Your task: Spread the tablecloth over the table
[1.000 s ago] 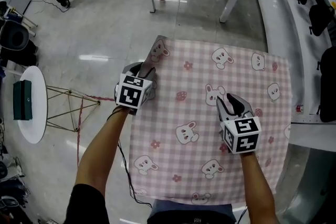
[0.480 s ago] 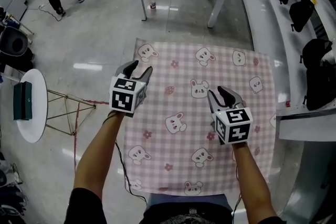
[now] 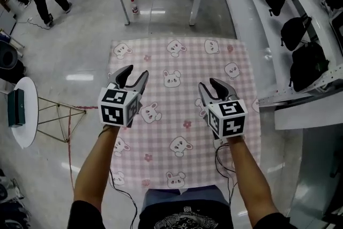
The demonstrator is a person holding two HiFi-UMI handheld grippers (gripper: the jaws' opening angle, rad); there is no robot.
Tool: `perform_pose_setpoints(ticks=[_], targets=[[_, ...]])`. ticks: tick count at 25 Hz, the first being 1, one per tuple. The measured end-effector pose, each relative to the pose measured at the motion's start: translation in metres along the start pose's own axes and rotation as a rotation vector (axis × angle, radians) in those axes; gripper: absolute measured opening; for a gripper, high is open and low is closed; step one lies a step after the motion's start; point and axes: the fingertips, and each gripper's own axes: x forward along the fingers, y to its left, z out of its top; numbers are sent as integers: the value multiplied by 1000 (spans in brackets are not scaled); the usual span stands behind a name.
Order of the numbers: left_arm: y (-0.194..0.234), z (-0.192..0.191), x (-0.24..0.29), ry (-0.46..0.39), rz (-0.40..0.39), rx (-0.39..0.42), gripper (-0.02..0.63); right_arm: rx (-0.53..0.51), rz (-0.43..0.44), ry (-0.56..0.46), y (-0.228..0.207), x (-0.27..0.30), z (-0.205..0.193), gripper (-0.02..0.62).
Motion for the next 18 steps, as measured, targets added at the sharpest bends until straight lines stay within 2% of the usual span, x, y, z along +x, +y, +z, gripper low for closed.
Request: perform_pose_setpoints(ticks=[8,18], targets=[[-109,4,-5,-13,-46,-9,227,30,-1,-16,-51,-60,-29,158],[-263,0,36,-14,-100,0,229,84,-29,13,-168,-118,-98,171]])
